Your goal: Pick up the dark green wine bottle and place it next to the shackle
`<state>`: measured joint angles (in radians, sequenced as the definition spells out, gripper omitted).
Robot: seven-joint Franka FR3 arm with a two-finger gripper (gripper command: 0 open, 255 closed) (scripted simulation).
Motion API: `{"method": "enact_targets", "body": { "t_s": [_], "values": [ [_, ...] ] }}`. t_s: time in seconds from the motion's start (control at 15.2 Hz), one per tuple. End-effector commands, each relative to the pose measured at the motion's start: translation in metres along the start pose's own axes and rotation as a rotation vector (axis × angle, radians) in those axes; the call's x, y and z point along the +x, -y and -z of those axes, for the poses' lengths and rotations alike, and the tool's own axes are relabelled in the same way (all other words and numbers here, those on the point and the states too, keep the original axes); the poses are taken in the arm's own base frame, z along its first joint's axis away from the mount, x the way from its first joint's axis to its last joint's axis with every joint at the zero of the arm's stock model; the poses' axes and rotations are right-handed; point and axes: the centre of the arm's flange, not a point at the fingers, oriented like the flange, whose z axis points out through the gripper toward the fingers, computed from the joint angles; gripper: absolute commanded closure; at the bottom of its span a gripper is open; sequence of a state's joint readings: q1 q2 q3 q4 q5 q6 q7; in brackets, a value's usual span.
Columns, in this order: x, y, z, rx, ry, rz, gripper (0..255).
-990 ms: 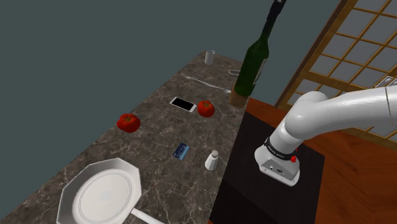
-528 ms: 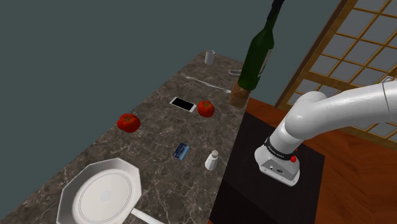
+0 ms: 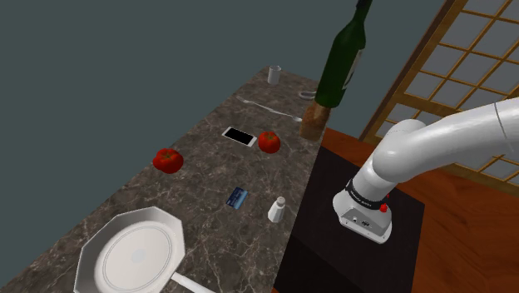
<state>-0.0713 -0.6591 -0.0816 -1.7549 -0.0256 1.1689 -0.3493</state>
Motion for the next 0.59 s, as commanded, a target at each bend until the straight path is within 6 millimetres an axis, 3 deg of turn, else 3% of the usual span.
{"method": "enact_targets", "body": {
  "t_s": [0.0,0.53],
  "values": [
    [0.001,0.000,0.011,0.000,0.000,0.000,255],
    [0.004,0.000,0.054,0.000,0.000,0.000,255]
  ]
}}
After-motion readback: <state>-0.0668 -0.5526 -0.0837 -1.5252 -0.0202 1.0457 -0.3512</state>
